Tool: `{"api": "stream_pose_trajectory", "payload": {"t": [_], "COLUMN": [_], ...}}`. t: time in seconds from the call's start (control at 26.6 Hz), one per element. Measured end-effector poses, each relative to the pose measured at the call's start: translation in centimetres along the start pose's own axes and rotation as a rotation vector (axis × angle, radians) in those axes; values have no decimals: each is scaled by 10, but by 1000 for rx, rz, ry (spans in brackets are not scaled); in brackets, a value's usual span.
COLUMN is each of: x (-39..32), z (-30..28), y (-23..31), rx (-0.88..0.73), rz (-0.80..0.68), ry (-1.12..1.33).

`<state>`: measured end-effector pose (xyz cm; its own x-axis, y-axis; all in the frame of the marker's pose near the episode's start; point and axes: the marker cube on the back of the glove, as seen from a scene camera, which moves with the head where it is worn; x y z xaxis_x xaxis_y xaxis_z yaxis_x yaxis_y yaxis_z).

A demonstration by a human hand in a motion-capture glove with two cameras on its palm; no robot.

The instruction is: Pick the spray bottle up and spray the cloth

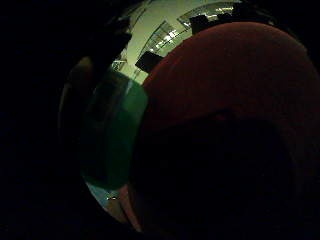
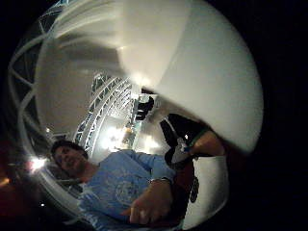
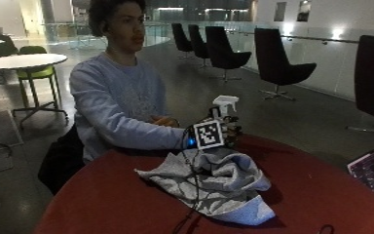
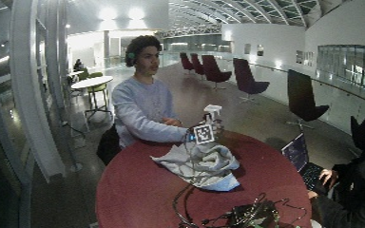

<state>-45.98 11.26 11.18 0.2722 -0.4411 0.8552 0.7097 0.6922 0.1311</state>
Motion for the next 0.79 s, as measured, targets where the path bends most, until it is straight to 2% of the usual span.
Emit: {"api": "stream_pose_trajectory", "payload": {"t": [0.19,0.38,0.53,0.79], "x": [-15,-32,-26,3], "z": [-36,-91,-159,-269], "y": [19,51,85,174], "rx": [96,118,195,339], "rz": [3,18,98,305], "ry": [40,138,318,462]}}
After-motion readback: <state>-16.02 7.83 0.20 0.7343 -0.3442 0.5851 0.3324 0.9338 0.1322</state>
